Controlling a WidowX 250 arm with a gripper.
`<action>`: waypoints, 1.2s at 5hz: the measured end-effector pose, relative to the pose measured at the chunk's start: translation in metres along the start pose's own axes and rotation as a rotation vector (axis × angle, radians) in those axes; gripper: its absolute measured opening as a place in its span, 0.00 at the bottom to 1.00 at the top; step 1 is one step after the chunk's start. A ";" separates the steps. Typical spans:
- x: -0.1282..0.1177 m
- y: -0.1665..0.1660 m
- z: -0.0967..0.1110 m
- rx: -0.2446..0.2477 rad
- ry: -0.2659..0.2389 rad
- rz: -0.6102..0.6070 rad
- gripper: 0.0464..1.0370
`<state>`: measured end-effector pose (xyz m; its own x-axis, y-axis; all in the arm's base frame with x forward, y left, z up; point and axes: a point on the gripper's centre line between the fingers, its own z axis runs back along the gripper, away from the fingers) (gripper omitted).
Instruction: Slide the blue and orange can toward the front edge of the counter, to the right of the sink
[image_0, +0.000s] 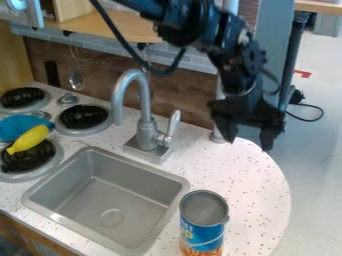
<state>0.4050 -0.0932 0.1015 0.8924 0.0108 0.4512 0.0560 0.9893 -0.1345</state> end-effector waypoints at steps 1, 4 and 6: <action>-0.009 -0.002 0.028 -0.018 0.002 0.011 0.96; -0.073 0.007 0.090 0.014 0.154 0.031 0.96; -0.126 0.022 0.096 0.057 0.228 -0.014 0.96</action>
<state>0.2504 -0.0588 0.1262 0.9700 -0.0294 0.2412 0.0493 0.9958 -0.0770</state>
